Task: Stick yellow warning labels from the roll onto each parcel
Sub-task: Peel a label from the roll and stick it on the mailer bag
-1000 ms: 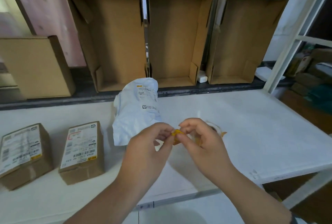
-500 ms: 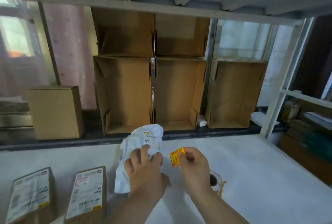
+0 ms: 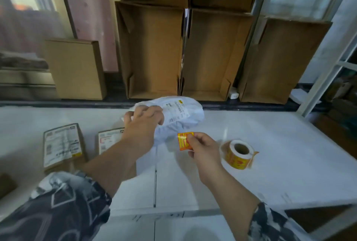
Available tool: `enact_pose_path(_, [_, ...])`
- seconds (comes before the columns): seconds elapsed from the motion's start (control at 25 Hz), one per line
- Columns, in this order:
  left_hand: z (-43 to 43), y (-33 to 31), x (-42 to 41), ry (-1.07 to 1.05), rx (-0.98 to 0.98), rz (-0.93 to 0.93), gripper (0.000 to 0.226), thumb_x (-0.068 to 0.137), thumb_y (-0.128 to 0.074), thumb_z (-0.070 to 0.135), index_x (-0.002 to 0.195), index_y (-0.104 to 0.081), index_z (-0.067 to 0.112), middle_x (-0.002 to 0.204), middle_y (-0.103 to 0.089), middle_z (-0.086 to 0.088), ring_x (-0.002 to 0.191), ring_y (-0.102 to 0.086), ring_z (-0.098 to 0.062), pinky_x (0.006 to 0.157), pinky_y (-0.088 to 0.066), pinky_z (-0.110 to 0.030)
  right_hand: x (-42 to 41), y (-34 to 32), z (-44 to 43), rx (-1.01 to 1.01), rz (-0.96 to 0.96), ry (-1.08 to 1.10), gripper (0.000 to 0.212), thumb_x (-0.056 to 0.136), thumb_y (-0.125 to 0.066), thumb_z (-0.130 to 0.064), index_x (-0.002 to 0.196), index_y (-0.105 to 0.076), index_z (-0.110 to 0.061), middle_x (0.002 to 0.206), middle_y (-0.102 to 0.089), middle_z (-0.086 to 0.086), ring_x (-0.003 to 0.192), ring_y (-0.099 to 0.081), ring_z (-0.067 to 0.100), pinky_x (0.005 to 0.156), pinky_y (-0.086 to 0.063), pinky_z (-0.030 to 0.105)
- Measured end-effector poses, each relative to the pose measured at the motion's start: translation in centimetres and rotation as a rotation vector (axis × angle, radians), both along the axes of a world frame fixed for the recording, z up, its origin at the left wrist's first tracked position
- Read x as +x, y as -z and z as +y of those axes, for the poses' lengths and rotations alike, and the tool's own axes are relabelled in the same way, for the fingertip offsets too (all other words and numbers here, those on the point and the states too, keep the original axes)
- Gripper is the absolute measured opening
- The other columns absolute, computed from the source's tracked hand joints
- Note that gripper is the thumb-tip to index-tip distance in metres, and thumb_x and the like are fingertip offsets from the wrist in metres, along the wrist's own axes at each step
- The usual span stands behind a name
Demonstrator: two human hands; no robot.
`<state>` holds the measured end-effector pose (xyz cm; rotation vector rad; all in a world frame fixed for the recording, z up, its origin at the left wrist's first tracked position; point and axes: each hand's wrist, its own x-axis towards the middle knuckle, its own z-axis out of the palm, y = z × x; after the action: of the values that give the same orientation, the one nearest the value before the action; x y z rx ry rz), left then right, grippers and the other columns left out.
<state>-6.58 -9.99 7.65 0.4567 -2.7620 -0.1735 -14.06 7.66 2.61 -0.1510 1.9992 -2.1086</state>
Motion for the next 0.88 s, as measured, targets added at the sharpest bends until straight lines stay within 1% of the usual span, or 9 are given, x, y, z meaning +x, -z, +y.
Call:
enact_pose_path(0.08, [0.1,1.1,-0.2,-0.043,0.063,0.071,0.066,0.07,-0.062,-0.008,0.117,-0.05,0.037,0.159,-0.029,0.02,0.146,-0.024,-0.016,0.111,-0.023,-0.042,0.1,0.7,-1.2,0.035,0.076,-0.047,0.007,0.098,-0.069,-0.016,0.093,-0.073,-0.018,0.086,-0.071,0.005,0.077,-0.064,0.017,0.071,-0.053,0.028])
enact_pose_path(0.16, [0.4,2.0,-0.5,-0.032,0.147,0.153,0.072,0.072,-0.066,-0.003,0.129,-0.049,0.036,0.157,-0.036,0.016,0.147,-0.028,-0.016,0.113,-0.025,-0.04,-0.1,1.0,-2.5,0.048,0.147,-0.065,0.01,0.097,-0.069,-0.018,0.089,-0.073,-0.022,0.086,-0.074,0.005,0.078,-0.066,0.016,0.076,-0.053,0.033])
enact_pose_path(0.24, [0.2,2.2,-0.9,-0.003,0.21,0.18,0.082,0.074,-0.068,0.0,0.145,-0.043,0.032,0.157,-0.038,0.01,0.152,-0.028,-0.018,0.12,-0.024,-0.04,-0.7,1.2,-3.7,0.036,0.199,-0.06,0.009,0.096,-0.069,-0.022,0.088,-0.074,-0.024,0.088,-0.077,0.005,0.081,-0.069,0.017,0.079,-0.054,0.037])
enact_pose_path(0.32, [-0.4,2.1,-1.5,0.038,0.246,0.151,0.088,0.075,-0.071,0.003,0.153,-0.038,0.027,0.159,-0.036,0.005,0.156,-0.023,-0.021,0.126,-0.022,-0.043,-1.4,1.3,-4.6,0.007,0.229,-0.06,0.006,0.094,-0.069,-0.025,0.09,-0.074,-0.024,0.092,-0.079,0.008,0.085,-0.071,0.02,0.084,-0.057,0.043])
enact_pose_path(0.44, [-1.3,1.9,-2.3,0.137,0.264,0.132,0.088,0.073,-0.075,0.003,0.153,-0.042,0.022,0.156,-0.039,0.001,0.153,-0.027,-0.025,0.125,-0.027,-0.046,-2.2,1.6,-5.0,-0.005,0.24,-0.06,0.008,0.092,-0.068,-0.029,0.091,-0.074,-0.024,0.094,-0.079,0.009,0.089,-0.073,0.022,0.091,-0.058,0.048])
enact_pose_path(0.52, [-1.4,1.6,-2.7,0.211,0.286,0.118,0.087,0.072,-0.069,-0.005,0.151,-0.046,0.022,0.154,-0.04,0.002,0.153,-0.027,-0.023,0.125,-0.029,-0.045,-2.4,2.0,-5.1,-0.015,0.249,-0.061,0.007,0.095,-0.068,-0.026,0.091,-0.074,-0.024,0.095,-0.079,0.01,0.088,-0.073,0.023,0.091,-0.057,0.047])
enact_pose_path(0.6, [-1.2,1.2,-3.2,0.274,0.315,0.096,0.085,0.072,-0.066,-0.006,0.149,-0.049,0.023,0.153,-0.04,0.003,0.153,-0.026,-0.02,0.125,-0.028,-0.042,-2.7,2.3,-5.1,-0.023,0.252,-0.049,0.01,0.098,-0.068,-0.021,0.09,-0.074,-0.024,0.094,-0.079,0.01,0.088,-0.073,0.025,0.088,-0.057,0.043])
enact_pose_path(0.76, [-1.3,1.2,-3.8,0.266,0.402,0.156,0.076,0.067,-0.06,0.016,0.142,-0.057,0.024,0.144,-0.046,0.005,0.142,-0.038,-0.015,0.121,-0.035,-0.039,-3.3,2.5,-5.1,-0.019,0.243,0.013,0.009,0.101,-0.064,-0.019,0.101,-0.073,-0.016,0.098,-0.078,0.008,0.094,-0.073,0.024,0.085,-0.056,0.033])
enact_pose_path(0.88, [-1.3,2.0,-4.3,0.257,0.404,0.213,0.065,0.072,-0.058,0.029,0.137,-0.06,0.028,0.139,-0.049,0.011,0.138,-0.041,-0.011,0.12,-0.035,-0.037,-3.4,2.8,-5.3,-0.012,0.224,0.029,0.011,0.101,-0.063,-0.019,0.101,-0.073,-0.015,0.098,-0.078,0.006,0.095,-0.073,0.023,0.084,-0.055,0.029])
